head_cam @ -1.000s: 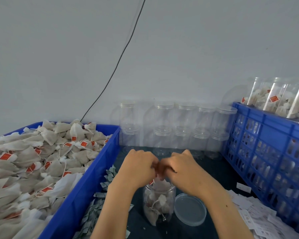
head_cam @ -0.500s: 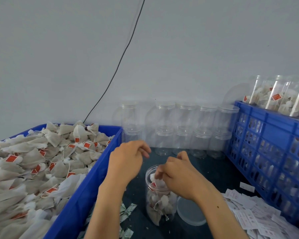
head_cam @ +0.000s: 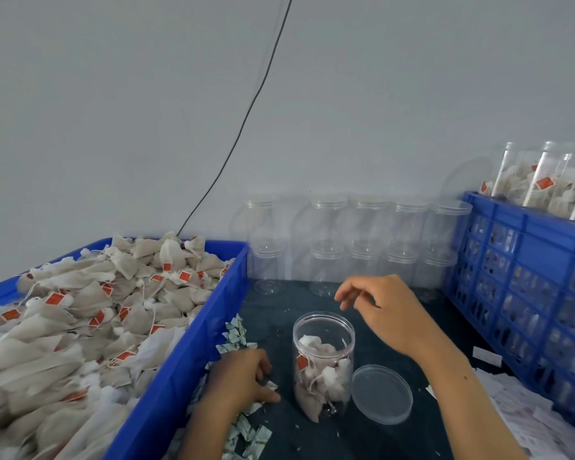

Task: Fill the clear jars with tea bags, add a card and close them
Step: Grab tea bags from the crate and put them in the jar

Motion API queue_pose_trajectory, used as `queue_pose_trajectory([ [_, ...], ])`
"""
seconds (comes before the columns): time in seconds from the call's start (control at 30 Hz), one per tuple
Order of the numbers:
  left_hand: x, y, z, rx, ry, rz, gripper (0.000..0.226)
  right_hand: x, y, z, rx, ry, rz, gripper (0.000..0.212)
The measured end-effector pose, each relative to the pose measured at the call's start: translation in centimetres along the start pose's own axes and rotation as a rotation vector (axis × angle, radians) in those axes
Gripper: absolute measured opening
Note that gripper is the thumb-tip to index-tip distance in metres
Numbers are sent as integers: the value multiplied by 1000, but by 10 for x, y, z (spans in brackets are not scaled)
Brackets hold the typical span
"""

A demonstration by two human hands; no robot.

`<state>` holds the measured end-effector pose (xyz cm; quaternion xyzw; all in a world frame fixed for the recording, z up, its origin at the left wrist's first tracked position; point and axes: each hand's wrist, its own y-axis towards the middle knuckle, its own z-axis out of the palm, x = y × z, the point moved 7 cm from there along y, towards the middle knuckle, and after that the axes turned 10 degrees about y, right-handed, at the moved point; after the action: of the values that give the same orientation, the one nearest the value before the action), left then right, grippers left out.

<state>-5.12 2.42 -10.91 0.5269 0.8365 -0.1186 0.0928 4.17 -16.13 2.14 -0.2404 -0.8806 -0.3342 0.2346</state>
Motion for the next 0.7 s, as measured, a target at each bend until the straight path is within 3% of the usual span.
queue_pose_trajectory([
  [0.13,-7,0,-1,29,37,2,23,-22,-1,-6,-29,-25,99,36],
  [0.2,-8,-1,-6,-38,18,1,19,-29,-2,-9,-42,-28,136,36],
  [0.27,-9,-6,-24,-244,-113,4,16,-33,-3,-13,-69,-21,158,37],
  [0.37,-20,-31,-68,-748,-391,60,14,-41,-3,-19,-113,9,196,37],
  [0.4,-29,-37,-77,-832,-503,116,15,-46,-4,-20,-116,19,219,37],
  [0.47,-54,-40,-88,-827,-577,245,15,-56,-4,-20,-103,37,272,36],
  [0.6,-86,-24,-80,-623,-204,295,12,-76,-6,-18,-58,46,368,36],
  [0.7,-83,-21,-72,-671,-139,311,15,-92,-11,-26,-101,69,421,35],
])
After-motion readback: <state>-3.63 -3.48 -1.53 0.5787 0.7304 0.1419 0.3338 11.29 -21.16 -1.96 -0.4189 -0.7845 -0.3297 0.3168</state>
